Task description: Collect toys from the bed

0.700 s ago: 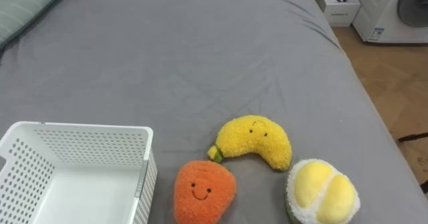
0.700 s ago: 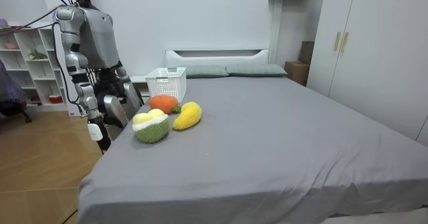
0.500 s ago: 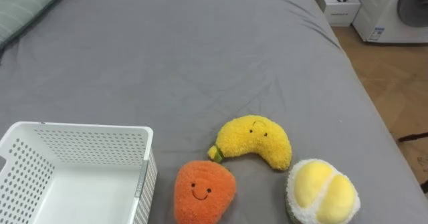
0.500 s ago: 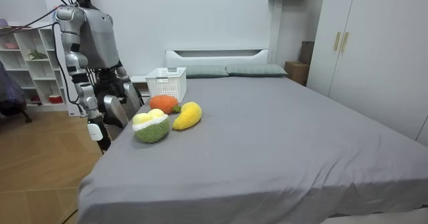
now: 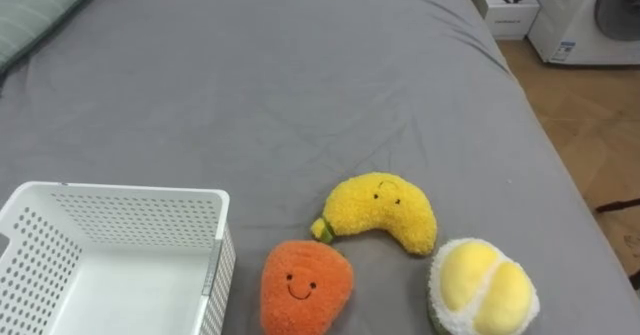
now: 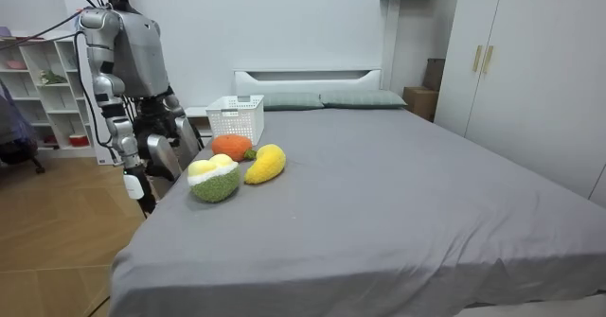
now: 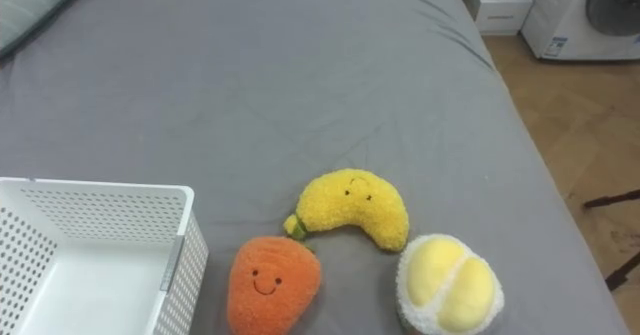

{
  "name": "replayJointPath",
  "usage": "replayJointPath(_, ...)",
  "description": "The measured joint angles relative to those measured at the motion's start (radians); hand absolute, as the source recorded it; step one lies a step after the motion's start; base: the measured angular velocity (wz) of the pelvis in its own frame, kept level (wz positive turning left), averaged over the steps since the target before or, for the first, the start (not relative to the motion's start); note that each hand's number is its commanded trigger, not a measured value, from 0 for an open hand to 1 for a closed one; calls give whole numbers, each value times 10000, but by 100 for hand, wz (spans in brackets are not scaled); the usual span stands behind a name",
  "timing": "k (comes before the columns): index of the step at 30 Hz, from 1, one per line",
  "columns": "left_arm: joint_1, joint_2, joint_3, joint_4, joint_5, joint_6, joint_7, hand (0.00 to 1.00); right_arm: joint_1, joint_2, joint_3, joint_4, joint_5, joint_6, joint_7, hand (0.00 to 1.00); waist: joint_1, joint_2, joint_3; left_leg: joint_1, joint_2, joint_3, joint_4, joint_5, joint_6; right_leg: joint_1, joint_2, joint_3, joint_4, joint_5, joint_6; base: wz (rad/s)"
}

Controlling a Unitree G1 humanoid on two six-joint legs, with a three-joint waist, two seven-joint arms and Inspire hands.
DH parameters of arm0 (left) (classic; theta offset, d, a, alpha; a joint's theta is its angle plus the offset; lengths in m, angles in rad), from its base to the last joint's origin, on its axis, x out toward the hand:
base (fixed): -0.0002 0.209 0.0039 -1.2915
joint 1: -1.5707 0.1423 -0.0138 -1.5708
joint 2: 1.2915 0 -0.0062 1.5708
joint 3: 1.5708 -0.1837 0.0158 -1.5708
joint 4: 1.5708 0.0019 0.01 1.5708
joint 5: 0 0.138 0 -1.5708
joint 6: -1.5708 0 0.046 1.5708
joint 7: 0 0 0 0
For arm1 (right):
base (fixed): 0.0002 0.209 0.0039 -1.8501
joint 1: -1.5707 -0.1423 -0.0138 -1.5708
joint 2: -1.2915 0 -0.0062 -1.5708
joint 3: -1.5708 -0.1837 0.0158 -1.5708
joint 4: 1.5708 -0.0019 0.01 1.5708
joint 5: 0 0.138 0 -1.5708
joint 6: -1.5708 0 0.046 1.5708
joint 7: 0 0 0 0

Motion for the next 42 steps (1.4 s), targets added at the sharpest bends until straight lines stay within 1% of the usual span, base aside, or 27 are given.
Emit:
replayJointPath(2, 5, 0, 72, -37, 3, 41, -7, 0, 133, 7, -37, -4, 381, 5, -27, 0, -18, -35, -17, 5, -1, -3, -1, 0, 0, 7, 1, -6, -2, 0, 0, 0)
replayJointPath(4, 76, 0, 443, -59, 12, 51, -6, 0, 236, 26, -338, 13, 523, 26, -60, 0, -18, -15, -7, 14, -3, -7, -11, 0, 0, 17, 4, -5, -2, 1, -1, 0)
replayJointPath(6, 165, 5, 633, -179, 9, 58, 1, 0, 298, 27, -710, 67, 668, 105, -130, 0, -53, -14, -8, 15, -5, -4, -14, 0, 0, 19, 1, -5, -5, 1, 0, 0)
replayJointPath(8, 215, 5, 789, -196, 5, 63, 3, 0, 400, 28, -1017, 134, 849, 139, -259, 0, -124, -21, -12, 24, -5, -9, -12, 0, 0, 38, -1, -18, -4, 0, 0, 0)
replayJointPath(10, 252, 7, 818, -226, 5, 115, 28, 0, 478, 24, -1367, 218, 1100, 204, -502, 0, -296, -23, -14, 16, -4, -12, -11, 0, 0, 33, 0, -14, 0, -1, 3, 0)
replayJointPath(11, 260, 7, 827, -227, 5, 121, 36, 0, 496, 20, -1438, 276, 1197, 205, -555, 0, -307, -73, -42, 17, -4, -12, -11, 0, 0, 33, 0, -14, 3, -4, 5, 0)
replayJointPath(12, 328, 8, 869, -233, 5, 122, 76, 0, 568, 22, -1624, 371, 1475, 227, -678, 0, -332, -81, -47, 27, -4, -16, -11, 1, 1, 39, -1, -13, 8, -7, 6, 0)
replayJointPath(13, 322, 12, 1016, -242, 4, 122, 84, 0, 635, 17, -1903, 423, 1785, 337, -797, 0, -357, -119, -67, 36, -6, -17, -10, 1, 1, 43, -4, -13, 14, -9, 7, 0)
replayJointPath(14, 319, 23, 1106, -244, 5, 123, 85, 0, 674, 16, -2051, 422, 1894, 390, -866, 0, -368, -128, -65, 39, -6, -18, -10, 2, 2, 43, -4, -13, 16, -10, 7, 0)
replayJointPath(16, 333, 146, 1215, -233, 2, 122, 69, 0, 757, 12, -2618, 370, 2226, 443, -1135, 0, -474, -241, -68, 43, -5, -5, -4, 3, 4, 46, -6, -6, 21, -21, 16, 0)
replayJointPath(17, 335, 184, 1215, -234, 5, 123, 61, 0, 755, 10, -2714, 314, 2316, 443, -1227, 0, -514, -282, -71, 43, -5, -4, -4, 3, 4, 45, -5, 1, 22, -30, 25, 0)
replayJointPath(18, 330, 281, 1215, -235, 8, 122, 33, 0, 763, 6, -2886, 201, 2423, 441, -1384, 0, -553, -324, -39, 43, -5, 8, -2, 3, 4, 42, -5, 8, 24, -70, 68, 0)
replayJointPath(19, 325, 354, 1261, -241, 16, 120, -6, 0, 760, -3, -3031, 89, 2453, 438, -1549, 0, -575, -407, -33, 43, -3, 32, 0, 3, 4, 34, -4, 28, 35, -77, 75, -4)
replayJointPath(22, 203, 362, 1589, -261, 82, 111, -12, 0, 661, -107, -3492, -242, 2572, 392, -1856, 0, -577, -497, -15, 9, 12, 64, 10, -2, 13, -27, 11, 185, 47, -43, 75, -6)
replayJointPath(23, 172, 367, 1595, -266, 104, 111, -12, 0, 640, -127, -3551, -372, 2592, 390, -1911, 0, -582, -500, -13, 1, 13, 80, 9, -4, 18, -52, 12, 227, 55, -30, 72, -9)
replayJointPath(25, 103, 430, 1574, -255, 149, 116, -7, 0, 422, -317, -3544, -775, 2466, 396, -2169, 0, -580, -476, -17, 9, 10, 211, 6, -24, 52, -74, 3, 280, 60, 0, 87, -11)
replayJointPath(28, -13, 497, 1569, -251, 207, 119, 1, 0, 103, -476, -3539, -1386, 2166, 374, -2308, 0, -568, -432, -16, 6, 2, 259, -9, -36, 71, -105, 7, 331, 60, 25, 101, -5)
replayJointPath(30, -32, 484, 1540, -245, 218, 126, 6, 0, -61, -517, -3540, -1752, 1876, 354, -2415, 0, -608, -400, -30, 6, -10, 269, -11, -38, 74, -102, 18, 344, 51, 51, 99, 0)
replayJointPath(33, 1, 473, 1383, -247, 279, 124, 3, 0, -113, -525, -3512, -2826, 1253, 284, -2845, 0, -545, -349, -19, 4, -8, 305, -58, -37, 73, -129, 25, 375, 58, 51, 99, -1)
replayJointPath(34, 8, 476, 1382, -250, 463, 124, -1, 0, -177, -577, -3439, -3103, 944, 188, -2983, 0, -526, -326, -17, -3, -7, 325, -73, -36, 73, -156, 27, 387, 67, 51, 99, -4)
replayJointPath(36, -1, 476, 1377, -256, 690, 125, -13, 0, -286, -680, -3319, -3566, 612, 172, -3176, 0, -521, -294, -16, -9, -10, 344, -112, -26, 82, -210, 22, 400, 113, 49, 100, -4)
replayJointPath(38, 6, 474, 1377, -252, 715, 125, -17, 0, -342, -698, -3273, -4019, 298, 100, -3253, 0, -498, -286, -26, 36, -12, 410, -183, -2, 82, -224, 19, 431, 147, 39, 96, -5)
replayJointPath(39, 91, 472, 1380, -247, 715, 124, -19, 0, -341, -701, -3152, -4334, 183, 76, -3311, 0, -471, -305, -35, 33, -9, 424, -184, -1, 82, -226, 12, 409, 150, 39, 94, 0)
replayJointPath(42, 93, 475, 1370, -256, 792, 103, -16, 0, -337, -706, -2706, -5174, -203, 32, -3403, 0, -472, -339, -28, -3, -14, 411, -178, 16, 86, -257, -19, 318, 161, 33, 87, 0)
